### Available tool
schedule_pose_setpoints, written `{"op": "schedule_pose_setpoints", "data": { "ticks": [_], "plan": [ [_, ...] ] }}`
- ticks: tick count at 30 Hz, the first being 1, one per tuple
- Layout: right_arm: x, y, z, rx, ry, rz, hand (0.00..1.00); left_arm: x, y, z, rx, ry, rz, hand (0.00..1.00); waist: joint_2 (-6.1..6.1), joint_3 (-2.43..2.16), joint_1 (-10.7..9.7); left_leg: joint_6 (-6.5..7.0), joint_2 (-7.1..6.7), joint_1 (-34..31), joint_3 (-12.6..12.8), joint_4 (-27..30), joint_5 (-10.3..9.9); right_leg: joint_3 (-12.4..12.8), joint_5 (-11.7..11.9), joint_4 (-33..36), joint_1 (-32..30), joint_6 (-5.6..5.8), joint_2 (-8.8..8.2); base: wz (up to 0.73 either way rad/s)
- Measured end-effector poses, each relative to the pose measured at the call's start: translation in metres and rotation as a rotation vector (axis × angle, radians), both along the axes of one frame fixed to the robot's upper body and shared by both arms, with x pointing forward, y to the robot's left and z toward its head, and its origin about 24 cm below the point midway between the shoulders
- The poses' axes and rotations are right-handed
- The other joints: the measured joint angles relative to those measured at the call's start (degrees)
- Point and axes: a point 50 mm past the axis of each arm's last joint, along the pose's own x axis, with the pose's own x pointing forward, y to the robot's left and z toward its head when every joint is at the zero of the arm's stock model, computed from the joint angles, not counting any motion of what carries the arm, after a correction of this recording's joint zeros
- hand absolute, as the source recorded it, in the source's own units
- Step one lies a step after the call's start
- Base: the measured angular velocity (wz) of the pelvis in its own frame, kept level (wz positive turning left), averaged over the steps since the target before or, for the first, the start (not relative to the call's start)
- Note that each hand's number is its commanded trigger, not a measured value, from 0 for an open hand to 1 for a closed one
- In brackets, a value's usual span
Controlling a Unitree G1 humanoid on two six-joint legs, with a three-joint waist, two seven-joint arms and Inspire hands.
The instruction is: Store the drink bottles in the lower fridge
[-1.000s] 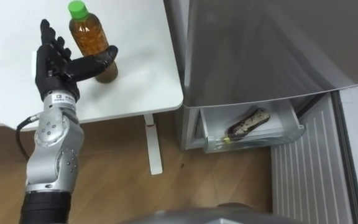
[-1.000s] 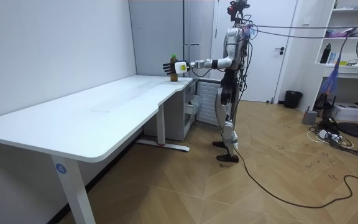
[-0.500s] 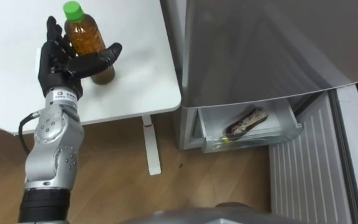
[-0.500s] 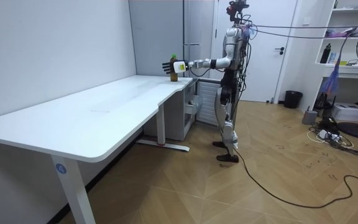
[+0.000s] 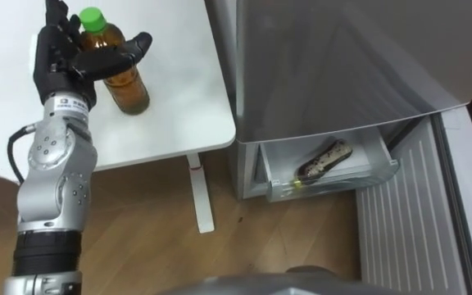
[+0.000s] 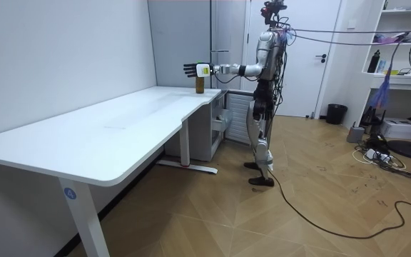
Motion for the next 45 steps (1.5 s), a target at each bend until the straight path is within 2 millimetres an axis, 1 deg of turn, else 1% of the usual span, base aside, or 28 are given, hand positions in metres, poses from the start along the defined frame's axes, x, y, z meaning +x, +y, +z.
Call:
{"op": "schedule_pose_setpoints", "data": {
  "ticks": [1, 3, 4, 11, 19, 25, 28, 30, 36, 38, 41, 45],
  "plan": [
    [-0.001, 0.0, 0.0, 0.002, 0.002, -0.001, 0.0, 0.0, 0.0, 0.0, 0.0, 0.0, 0.0, 0.55, -0.02, 0.01, 0.01, 0.0, 0.0, 0.01, 0.03, 0.0, 0.0, 0.02, 0.0, 0.02, 0.01, 0.0, -0.01, 0.0],
    [-0.001, 0.0, 0.0, 0.001, 0.005, -0.002, 0.0, 0.0, 0.0, 0.0, -0.009, -0.001, 0.0, 0.75, -0.06, 0.02, 0.03, 0.0, 0.01, 0.06, 0.07, 0.0, 0.0, 0.09, 0.0, 0.12, 0.02, 0.0, 0.0, 0.0],
    [-0.002, 0.0, 0.0, -0.001, 0.008, -0.003, 0.0, 0.0, 0.0, 0.0, -0.012, -0.002, 0.0, 1.0, -0.12, 0.03, 0.0, 0.0, 0.01, 0.09, 0.09, 0.02, 0.0, 0.12, 0.0, 0.15, 0.02, 0.0, 0.0, 0.0],
    [-0.004, 0.001, 0.0, -0.001, 0.013, -0.013, 0.0, 0.0, 0.0, 0.0, -0.031, -0.006, -0.036, 1.0, -0.59, 0.11, -0.02, 0.0, 0.0, 0.07, 0.08, 0.07, 0.0, 0.12, -0.01, -0.07, 0.15, 0.0, 0.01, 0.0],
    [0.003, -0.001, 0.0, -0.011, 0.012, 0.01, 0.0, 0.001, -0.005, -0.004, -0.023, 0.023, -0.115, 1.0, -0.76, 0.2, -0.14, 0.01, 0.0, -0.09, 0.03, -0.03, -0.01, 0.07, -0.03, -0.2, 0.16, 0.05, -0.01, 0.0],
    [0.007, -0.001, 0.001, -0.018, -0.002, 0.01, 0.0, 0.003, -0.011, -0.007, -0.044, 0.049, -0.173, 1.0, -0.1, 0.13, -0.82, 0.04, -0.02, -0.98, 0.01, 0.12, -0.02, 0.06, -0.03, -0.06, -0.74, 0.05, -0.05, 0.0],
    [0.007, -0.002, 0.001, -0.034, -0.001, 0.01, 0.0, 0.003, -0.012, -0.008, -0.045, 0.065, -0.181, 1.0, 0.27, 0.25, -1.49, 0.05, -0.06, -1.18, 0.03, 0.17, -0.01, 0.09, -0.06, -0.1, -0.95, 0.07, -0.09, 0.0],
    [0.006, -0.002, 0.001, -0.04, 0.001, 0.009, 0.0, 0.003, -0.013, -0.008, -0.055, 0.065, -0.19, 1.0, 0.3, 0.23, -1.62, 0.05, -0.09, -1.4, 0.03, 0.36, 0.0, 0.1, -0.08, -0.13, -1.05, 0.1, -0.13, 0.0],
    [0.005, -0.003, 0.001, -0.05, 0.0, 0.009, 0.0, 0.003, -0.015, -0.009, -0.054, 0.068, -0.194, 1.0, -0.08, 0.33, -1.79, 0.04, -0.16, -1.46, -0.08, 0.99, 0.0, 0.21, -0.19, -0.02, -0.89, 0.1, -0.28, 0.01],
    [0.006, -0.003, 0.001, -0.054, 0.0, 0.009, 0.0, 0.003, -0.015, -0.009, -0.054, 0.071, -0.195, 1.0, -0.53, 0.18, -1.87, 0.04, -0.15, -1.45, -0.18, 1.05, 0.01, 0.15, -0.33, 0.09, -0.84, 0.11, -0.31, 0.05],
    [0.006, -0.004, 0.001, -0.058, -0.003, 0.003, 0.0, 0.003, -0.015, -0.01, -0.057, 0.074, -0.195, 1.0, -1.0, 0.1, -1.82, 0.04, -0.12, -1.3, -0.34, 1.09, 0.01, 0.05, -0.34, 0.03, -0.53, 0.1, -0.27, 0.04],
    [0.008, -0.004, 0.001, -0.057, -0.011, -0.007, 0.0, 0.003, -0.016, -0.012, -0.068, 0.087, -0.197, 1.0, -1.0, 0.17, -1.54, 0.04, -0.12, -0.52, -0.34, 1.06, 0.0, 0.15, -0.35, -0.25, 0.36, 0.11, -0.18, 0.0]
  ]
}}
